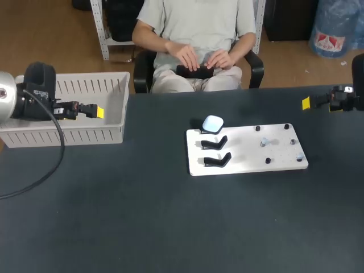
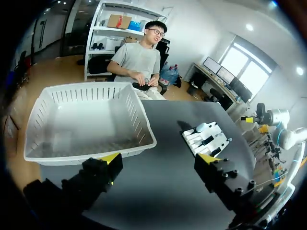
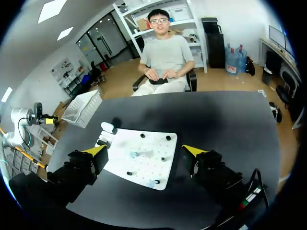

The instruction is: Pick up each earbud case from the left stands, insert the matching earbuds, close the lid, and place the case in the box.

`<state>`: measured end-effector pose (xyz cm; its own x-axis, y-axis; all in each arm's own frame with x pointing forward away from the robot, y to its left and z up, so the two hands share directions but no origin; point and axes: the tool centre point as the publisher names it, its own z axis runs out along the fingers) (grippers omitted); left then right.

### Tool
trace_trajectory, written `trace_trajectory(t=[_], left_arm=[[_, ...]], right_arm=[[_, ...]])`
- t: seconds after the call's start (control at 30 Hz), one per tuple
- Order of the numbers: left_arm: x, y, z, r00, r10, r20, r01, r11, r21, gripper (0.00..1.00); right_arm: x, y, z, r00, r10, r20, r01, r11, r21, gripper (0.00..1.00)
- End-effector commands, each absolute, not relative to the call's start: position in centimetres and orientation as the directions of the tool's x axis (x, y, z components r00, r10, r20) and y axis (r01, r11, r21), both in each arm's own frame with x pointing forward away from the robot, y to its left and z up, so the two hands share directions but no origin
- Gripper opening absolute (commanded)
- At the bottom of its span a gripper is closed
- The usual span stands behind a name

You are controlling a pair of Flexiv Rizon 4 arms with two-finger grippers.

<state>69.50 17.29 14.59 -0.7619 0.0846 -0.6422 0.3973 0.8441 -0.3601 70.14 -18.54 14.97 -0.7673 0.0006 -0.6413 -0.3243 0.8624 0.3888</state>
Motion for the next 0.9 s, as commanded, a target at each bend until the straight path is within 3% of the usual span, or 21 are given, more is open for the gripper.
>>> trace_trajectory(t=[0.03,0.27,0.63,0.9], left_arm=[[70.8,16.6,14.4,-0.756,0.137,-0.641,0.456,0.812,-0.364,1.0],[71.6,13.7,14.3,-0.66,0.331,-0.675,0.659,0.687,-0.307,1.0],[72.3,9.8,13.8,-0.366,0.615,-0.699,0.914,0.378,-0.146,1.0],[72.0,6.4,13.1,-0.148,0.647,-0.748,0.979,0.204,-0.018,1.0]], right_arm=[[70.1,-18.6,14.9,-0.767,-0.001,-0.642,-0.326,0.861,0.389,1.0],[70.1,-18.6,14.9,-0.767,-0.001,-0.642,-0.326,0.861,0.389,1.0],[70.1,-18.6,14.9,-0.767,-0.001,-0.642,-0.326,0.861,0.389,1.0],[70.1,-18.6,14.9,-0.767,-0.001,-0.642,-0.326,0.861,0.389,1.0]])
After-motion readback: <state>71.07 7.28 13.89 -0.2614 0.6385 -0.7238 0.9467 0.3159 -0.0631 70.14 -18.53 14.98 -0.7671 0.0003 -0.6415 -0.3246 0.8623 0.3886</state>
